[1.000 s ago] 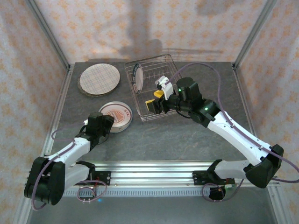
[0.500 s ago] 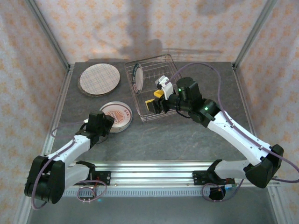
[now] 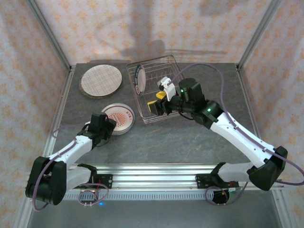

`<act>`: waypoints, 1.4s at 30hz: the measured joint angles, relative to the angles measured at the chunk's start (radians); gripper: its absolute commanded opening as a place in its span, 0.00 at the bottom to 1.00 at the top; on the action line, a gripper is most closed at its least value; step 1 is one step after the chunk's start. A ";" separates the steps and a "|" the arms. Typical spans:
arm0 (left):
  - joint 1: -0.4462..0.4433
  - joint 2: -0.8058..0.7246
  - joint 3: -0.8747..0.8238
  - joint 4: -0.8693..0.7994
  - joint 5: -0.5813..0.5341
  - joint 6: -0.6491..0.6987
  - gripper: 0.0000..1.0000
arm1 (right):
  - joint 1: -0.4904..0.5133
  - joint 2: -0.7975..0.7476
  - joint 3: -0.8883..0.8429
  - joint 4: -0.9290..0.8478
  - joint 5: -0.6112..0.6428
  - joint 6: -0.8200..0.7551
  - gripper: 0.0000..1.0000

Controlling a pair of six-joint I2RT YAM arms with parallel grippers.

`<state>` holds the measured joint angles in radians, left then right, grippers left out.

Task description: Unload the plates from the dish rack

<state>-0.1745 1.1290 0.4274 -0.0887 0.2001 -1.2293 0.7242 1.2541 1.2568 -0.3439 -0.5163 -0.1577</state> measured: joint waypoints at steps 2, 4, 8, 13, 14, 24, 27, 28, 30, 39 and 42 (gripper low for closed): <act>0.000 0.006 0.006 -0.011 0.000 0.000 0.43 | 0.000 0.001 0.000 0.000 0.000 0.000 0.67; 0.000 0.012 0.013 -0.033 0.000 0.000 0.43 | 0.000 0.001 0.000 0.000 0.000 0.000 0.67; 0.000 0.025 0.034 -0.070 -0.001 0.000 0.43 | 0.000 0.002 0.000 0.000 0.000 0.000 0.67; 0.000 0.034 0.059 -0.116 -0.007 0.001 0.44 | 0.000 0.005 0.000 0.000 0.001 0.000 0.67; 0.000 0.034 0.064 -0.129 -0.008 0.001 0.44 | 0.000 0.006 0.000 0.000 0.001 0.000 0.67; 0.000 0.035 0.098 -0.203 -0.027 0.024 0.44 | 0.000 0.013 0.004 0.000 0.003 0.000 0.67; 0.000 0.039 0.099 -0.217 -0.029 0.027 0.44 | 0.000 0.013 0.004 0.000 0.003 0.000 0.67; 0.000 0.039 0.100 -0.219 -0.029 0.027 0.44 | 0.000 0.013 0.004 0.000 0.003 0.000 0.67; 0.000 0.039 0.102 -0.225 -0.029 0.027 0.44 | 0.000 0.013 0.004 0.000 0.003 0.001 0.67; 0.000 0.036 0.135 -0.281 -0.054 0.047 0.45 | 0.000 0.017 0.012 -0.008 0.051 0.021 0.67; 0.000 0.019 0.149 -0.321 -0.072 0.053 0.51 | 0.000 0.032 0.034 -0.010 0.095 0.044 0.66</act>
<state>-0.1745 1.1481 0.5766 -0.4095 0.1284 -1.1759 0.7242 1.2858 1.2907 -0.3534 -0.4217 -0.1139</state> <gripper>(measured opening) 0.475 0.666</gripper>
